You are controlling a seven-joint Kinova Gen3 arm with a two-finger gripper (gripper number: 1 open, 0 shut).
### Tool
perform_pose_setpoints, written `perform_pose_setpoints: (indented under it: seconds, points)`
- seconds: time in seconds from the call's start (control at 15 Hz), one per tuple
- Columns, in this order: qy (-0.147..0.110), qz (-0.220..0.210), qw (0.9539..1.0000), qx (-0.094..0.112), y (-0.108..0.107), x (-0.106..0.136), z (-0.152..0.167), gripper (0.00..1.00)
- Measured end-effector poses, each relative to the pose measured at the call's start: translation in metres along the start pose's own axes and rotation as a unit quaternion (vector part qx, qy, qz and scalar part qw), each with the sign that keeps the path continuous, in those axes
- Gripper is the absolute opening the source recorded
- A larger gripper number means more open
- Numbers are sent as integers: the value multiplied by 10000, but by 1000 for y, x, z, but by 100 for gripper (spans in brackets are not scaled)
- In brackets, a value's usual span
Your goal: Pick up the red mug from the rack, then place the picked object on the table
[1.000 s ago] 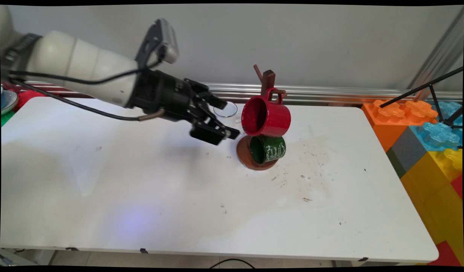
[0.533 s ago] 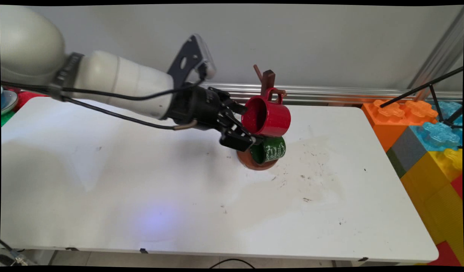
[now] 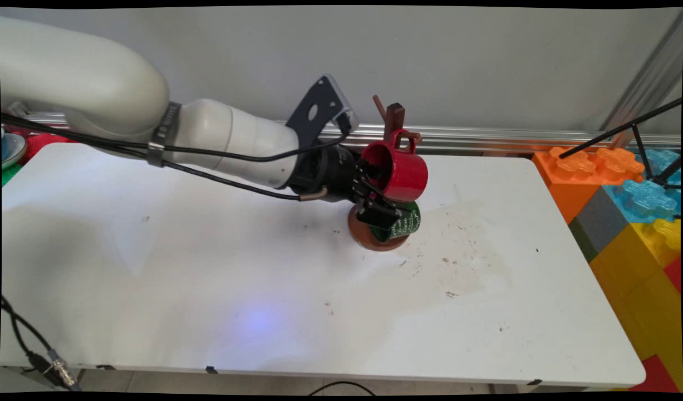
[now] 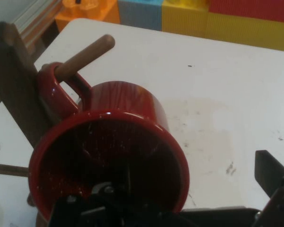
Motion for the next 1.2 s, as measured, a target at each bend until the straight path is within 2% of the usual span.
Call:
perform_pose_setpoints:
  seconds: [0.27, 0.33, 0.67, 1.2]
  points:
    - [0, -68, 10000, 8, -1, 0, 16, 100]
    - [12, -77, 10000, -3, 0, 0, 18, 0]
    - [79, -100, 9999, -105, 5, 3, 23, 0]
    - [267, -129, 9990, -321, 14, 13, 9, 0]
